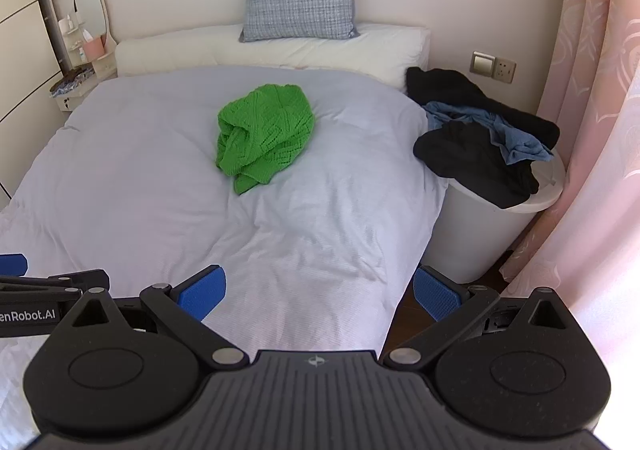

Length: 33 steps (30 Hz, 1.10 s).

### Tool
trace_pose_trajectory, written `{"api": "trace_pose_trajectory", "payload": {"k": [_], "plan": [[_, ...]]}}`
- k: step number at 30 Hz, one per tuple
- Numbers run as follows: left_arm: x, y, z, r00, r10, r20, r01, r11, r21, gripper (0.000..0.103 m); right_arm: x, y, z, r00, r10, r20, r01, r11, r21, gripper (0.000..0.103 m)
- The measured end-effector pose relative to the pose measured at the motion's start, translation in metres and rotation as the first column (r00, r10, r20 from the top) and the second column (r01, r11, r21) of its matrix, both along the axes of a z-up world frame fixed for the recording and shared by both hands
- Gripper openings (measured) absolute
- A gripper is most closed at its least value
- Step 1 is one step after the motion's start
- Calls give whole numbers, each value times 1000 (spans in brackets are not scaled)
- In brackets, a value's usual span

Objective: Fold clothes
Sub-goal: 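Move both grippers toward the crumpled green knit vest on the bed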

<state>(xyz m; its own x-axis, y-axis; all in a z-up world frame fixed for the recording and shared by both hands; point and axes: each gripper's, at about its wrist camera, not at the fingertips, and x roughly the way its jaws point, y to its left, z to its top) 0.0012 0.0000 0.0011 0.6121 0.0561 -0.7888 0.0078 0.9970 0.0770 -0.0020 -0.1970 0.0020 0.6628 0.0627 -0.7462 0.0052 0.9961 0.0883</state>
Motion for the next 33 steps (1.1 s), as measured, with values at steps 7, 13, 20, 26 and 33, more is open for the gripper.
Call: {"api": "trace_pose_trajectory", "payload": {"k": [7, 13, 20, 26, 33], "plan": [[2, -2, -2, 1000, 0, -2, 0, 1000, 0, 102, -2, 1, 3, 1000, 4, -3, -4, 1000, -4, 103], [5, 1, -3, 1000, -10, -24, 10, 1000, -22, 102, 0, 3, 4, 1000, 0, -5, 0, 1000, -5, 103], [8, 2, -1, 1000, -10, -22, 10, 1000, -17, 102, 2, 2, -1, 1000, 2, -14, -2, 1000, -3, 103], [11, 2, -1, 999, -4, -32, 3, 1000, -15, 102, 6, 3, -5, 1000, 8, -26, -8, 1000, -2, 103], [14, 3, -2, 1000, 3, -24, -3, 1000, -23, 102, 15, 6, -6, 999, 26, -25, -27, 1000, -6, 103]]}}
